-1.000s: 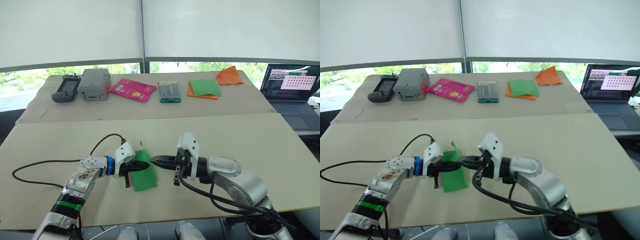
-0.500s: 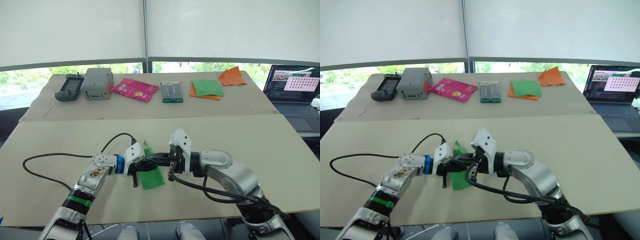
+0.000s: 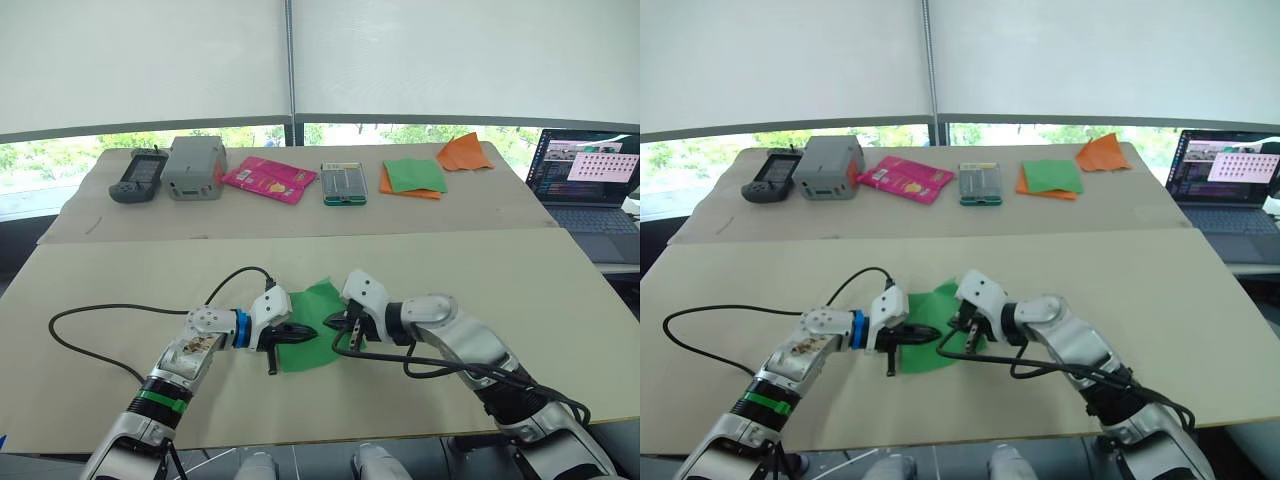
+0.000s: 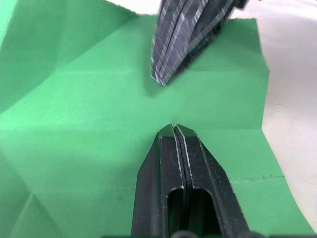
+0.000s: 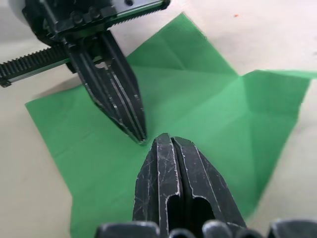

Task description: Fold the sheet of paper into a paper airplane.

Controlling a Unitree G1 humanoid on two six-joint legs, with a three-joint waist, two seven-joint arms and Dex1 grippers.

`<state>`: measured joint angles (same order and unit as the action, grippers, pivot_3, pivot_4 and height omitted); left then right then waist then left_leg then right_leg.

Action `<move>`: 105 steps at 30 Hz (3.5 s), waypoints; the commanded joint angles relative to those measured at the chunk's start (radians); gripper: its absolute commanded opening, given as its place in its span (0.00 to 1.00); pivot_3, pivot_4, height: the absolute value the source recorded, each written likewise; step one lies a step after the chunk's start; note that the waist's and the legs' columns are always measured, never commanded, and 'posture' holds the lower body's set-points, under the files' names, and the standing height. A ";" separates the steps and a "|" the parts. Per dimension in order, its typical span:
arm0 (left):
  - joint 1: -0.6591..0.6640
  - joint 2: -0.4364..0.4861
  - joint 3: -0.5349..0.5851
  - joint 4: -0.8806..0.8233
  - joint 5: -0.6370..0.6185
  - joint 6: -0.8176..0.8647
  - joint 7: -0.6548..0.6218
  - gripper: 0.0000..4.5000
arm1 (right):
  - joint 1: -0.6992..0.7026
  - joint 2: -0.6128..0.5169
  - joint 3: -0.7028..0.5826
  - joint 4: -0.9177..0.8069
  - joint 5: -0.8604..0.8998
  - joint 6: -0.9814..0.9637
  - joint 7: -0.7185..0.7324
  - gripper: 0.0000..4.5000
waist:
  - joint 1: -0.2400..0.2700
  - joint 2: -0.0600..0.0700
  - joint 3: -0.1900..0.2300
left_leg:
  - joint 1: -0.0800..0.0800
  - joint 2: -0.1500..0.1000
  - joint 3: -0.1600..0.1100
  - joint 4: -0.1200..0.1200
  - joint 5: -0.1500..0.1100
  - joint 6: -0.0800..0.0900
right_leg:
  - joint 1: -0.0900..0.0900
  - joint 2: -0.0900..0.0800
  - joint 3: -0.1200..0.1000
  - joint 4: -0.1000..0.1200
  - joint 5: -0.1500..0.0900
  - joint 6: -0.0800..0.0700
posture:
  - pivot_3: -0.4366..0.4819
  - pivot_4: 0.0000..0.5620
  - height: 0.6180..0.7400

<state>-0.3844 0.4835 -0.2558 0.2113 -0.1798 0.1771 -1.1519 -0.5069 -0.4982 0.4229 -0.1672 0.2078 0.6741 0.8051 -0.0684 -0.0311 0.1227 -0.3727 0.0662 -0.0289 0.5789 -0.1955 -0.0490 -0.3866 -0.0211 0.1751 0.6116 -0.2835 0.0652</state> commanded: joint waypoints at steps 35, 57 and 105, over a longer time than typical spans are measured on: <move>-0.004 0.124 0.024 0.107 0.105 -0.230 -0.028 0.00 | 0.208 0.178 -0.210 -0.020 0.055 -0.088 -0.158 0.00 | 0.002 0.006 -0.011 | 0.001 0.000 0.000 0.002 0.000 0.000 | 0.001 0.000 0.000 0.000 -0.001 -0.002 | 0.48 0.27 1.00; -0.005 0.116 0.025 0.099 0.108 -0.235 -0.024 0.00 | 0.101 0.224 -0.251 0.121 0.014 -0.169 -0.200 0.48 | 0.000 0.006 -0.011 | -0.001 0.000 0.000 0.002 0.000 0.000 | 0.000 0.000 0.000 0.000 -0.001 -0.002 | 0.48 0.27 1.00; 0.085 0.205 0.104 -0.122 0.003 -0.055 -0.039 0.00 | 0.275 0.075 0.074 -0.088 -0.382 -0.418 -0.147 0.00 | 0.001 0.005 -0.009 | -0.002 0.001 0.000 0.002 0.000 0.000 | -0.002 0.000 0.000 0.000 -0.001 -0.002 | 0.48 0.27 1.00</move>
<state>-0.2806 0.6902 -0.1511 0.1013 -0.1779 0.1354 -1.1905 -0.2184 -0.4169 0.4817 -0.2487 -0.1566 0.2604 0.6378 -0.0671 -0.0264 0.1136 -0.3745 0.0667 -0.0287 0.5811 -0.1955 -0.0490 -0.3885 -0.0212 0.1753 0.6114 -0.2848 0.0627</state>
